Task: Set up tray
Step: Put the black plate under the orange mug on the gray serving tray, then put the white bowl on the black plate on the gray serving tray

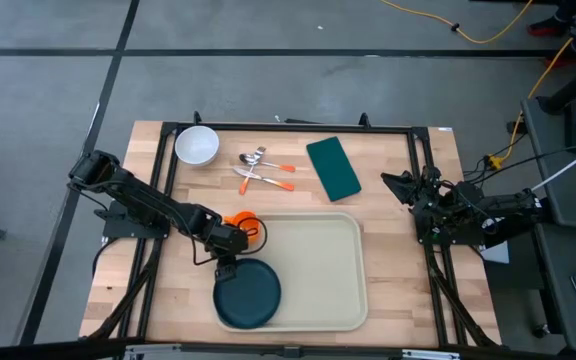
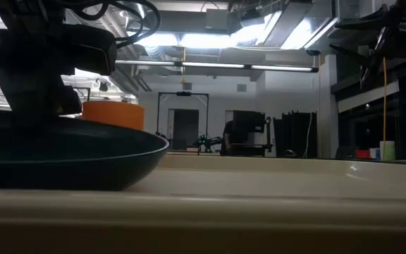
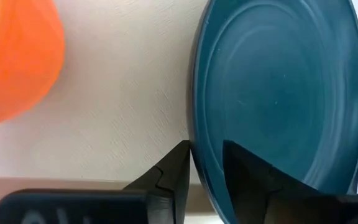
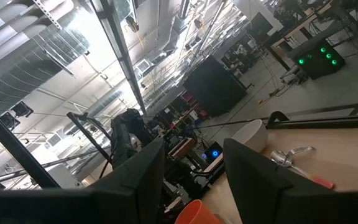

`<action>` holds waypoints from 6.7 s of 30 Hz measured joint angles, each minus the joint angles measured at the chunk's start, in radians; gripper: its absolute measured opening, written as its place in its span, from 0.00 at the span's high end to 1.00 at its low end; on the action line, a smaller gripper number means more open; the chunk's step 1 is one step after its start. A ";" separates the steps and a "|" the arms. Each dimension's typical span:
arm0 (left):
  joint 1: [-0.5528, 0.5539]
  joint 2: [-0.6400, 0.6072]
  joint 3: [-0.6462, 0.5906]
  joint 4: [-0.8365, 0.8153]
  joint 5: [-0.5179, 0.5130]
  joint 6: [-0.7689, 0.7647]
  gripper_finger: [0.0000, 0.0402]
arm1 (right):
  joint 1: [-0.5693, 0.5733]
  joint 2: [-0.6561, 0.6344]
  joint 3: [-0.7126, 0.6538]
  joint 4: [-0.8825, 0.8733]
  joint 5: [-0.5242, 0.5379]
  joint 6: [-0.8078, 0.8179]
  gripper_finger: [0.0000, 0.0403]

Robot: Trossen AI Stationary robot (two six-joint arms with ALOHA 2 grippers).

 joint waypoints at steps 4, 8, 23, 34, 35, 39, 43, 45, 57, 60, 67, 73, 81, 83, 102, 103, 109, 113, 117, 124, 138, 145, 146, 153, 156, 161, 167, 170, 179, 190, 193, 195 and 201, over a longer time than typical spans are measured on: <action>0.000 0.000 0.000 -0.004 -0.001 0.000 0.73 | 0.000 0.000 0.000 0.000 0.000 0.000 0.58; 0.001 0.000 0.000 -0.003 -0.009 -0.001 0.67 | 0.000 0.000 0.000 0.000 0.000 0.000 0.58; 0.047 -0.006 0.000 -0.062 0.116 0.004 0.57 | 0.000 0.000 0.000 0.000 0.000 0.000 0.58; 0.028 -0.277 0.000 -0.211 -0.148 -0.053 0.61 | 0.000 0.000 0.000 0.000 0.000 -0.023 0.58; 0.028 -0.312 0.000 -0.212 -0.207 -0.061 0.62 | 0.000 0.000 0.000 0.000 0.000 -0.023 0.58; 0.028 -0.458 0.000 -0.212 -0.467 -0.083 0.64 | 0.000 0.000 0.000 0.000 -0.019 -0.023 0.58; 0.028 -0.573 0.000 -0.210 -0.745 -0.076 0.65 | 0.000 0.000 0.000 0.000 -0.019 -0.023 0.58; 0.031 -0.613 0.000 -0.208 -0.850 -0.051 0.66 | 0.000 0.000 0.000 0.000 -0.019 -0.022 0.58; 0.116 -0.649 0.000 -0.169 -0.998 0.067 0.67 | 0.000 0.000 0.004 0.032 -0.017 -0.041 0.58; 0.140 -0.650 0.000 -0.164 -1.022 0.068 0.67 | 0.000 0.001 0.035 0.024 -0.003 -0.082 0.58; 0.184 -0.654 0.000 -0.106 -1.000 0.134 0.66 | 0.000 0.027 0.166 -0.035 0.032 -0.211 0.58; 0.223 -0.661 0.000 -0.034 -0.962 0.239 0.66 | 0.000 0.161 0.320 -0.238 0.092 -0.202 0.58; 0.289 -0.680 0.000 -0.062 -0.967 0.280 0.67 | 0.000 0.370 0.490 -0.338 0.165 -0.192 0.58; 0.321 -0.684 0.000 -0.073 -0.969 0.272 0.66 | -0.003 0.405 0.522 -0.360 0.166 -0.181 0.58; 0.813 -0.605 0.211 -0.587 -0.501 0.605 0.40 | -0.116 0.534 0.564 -0.405 0.053 -0.071 0.58; 0.843 -0.584 0.226 -0.611 -0.500 0.627 0.39 | -0.121 0.539 0.564 -0.405 0.048 -0.071 0.58; 0.999 -0.437 0.272 -0.636 -0.354 0.745 0.39 | -0.155 0.562 0.564 -0.402 -0.020 -0.067 0.58; 1.067 -0.312 0.272 -0.691 -0.311 0.849 0.39 | -0.165 0.568 0.564 -0.396 -0.049 -0.067 0.58; 1.116 -0.196 0.271 -0.720 -0.307 0.905 0.38 | -0.165 0.570 0.564 -0.396 -0.054 -0.067 0.58; 1.184 -0.042 0.271 -0.701 -0.232 0.926 0.39 | -0.165 0.570 0.564 -0.396 -0.055 -0.071 0.58; 1.291 0.095 0.271 -0.626 -0.231 0.963 0.40 | -0.165 0.570 0.564 -0.397 -0.055 -0.083 0.58; 1.316 0.137 0.271 -0.627 -0.232 0.973 0.42 | -0.165 0.570 0.564 -0.397 -0.053 -0.101 0.58; 1.317 0.143 0.271 -0.627 -0.232 0.973 0.44 | -0.165 0.570 0.564 -0.397 -0.053 -0.101 0.58; 1.317 0.181 0.271 -0.627 -0.235 0.976 0.79 | -0.165 0.570 0.564 -0.397 -0.053 -0.105 0.58; 1.316 0.187 0.273 -0.625 -0.248 0.991 0.96 | -0.165 0.570 0.564 -0.397 -0.052 -0.105 0.58; 1.316 0.176 0.274 -0.641 -0.258 0.995 0.99 | -0.165 0.570 0.564 -0.398 -0.052 -0.118 0.58; 1.298 0.088 0.284 -0.782 -0.273 0.995 0.99 | -0.165 0.570 0.564 -0.398 -0.052 -0.127 0.58; 1.283 0.021 0.330 -0.837 -0.278 0.991 1.00 | -0.165 0.570 0.564 -0.400 -0.052 -0.127 0.58; 1.125 -0.182 0.586 -0.926 -0.152 0.893 1.00 | -0.165 0.570 0.564 -0.405 -0.052 -0.124 0.58; 0.595 -0.283 0.771 -0.827 -0.105 0.625 1.00 | -0.165 0.570 0.564 -0.405 -0.052 -0.122 0.58; 0.448 -0.254 0.770 -0.825 -0.120 0.555 1.00 | -0.165 0.570 0.564 -0.404 -0.052 -0.116 0.58; 0.347 -0.222 0.770 -0.825 -0.131 0.515 1.00 | -0.165 0.570 0.564 -0.404 -0.052 -0.097 0.58; 0.114 -0.094 0.770 -0.823 -0.137 0.468 1.00 | -0.165 0.570 0.564 -0.405 -0.052 -0.073 0.58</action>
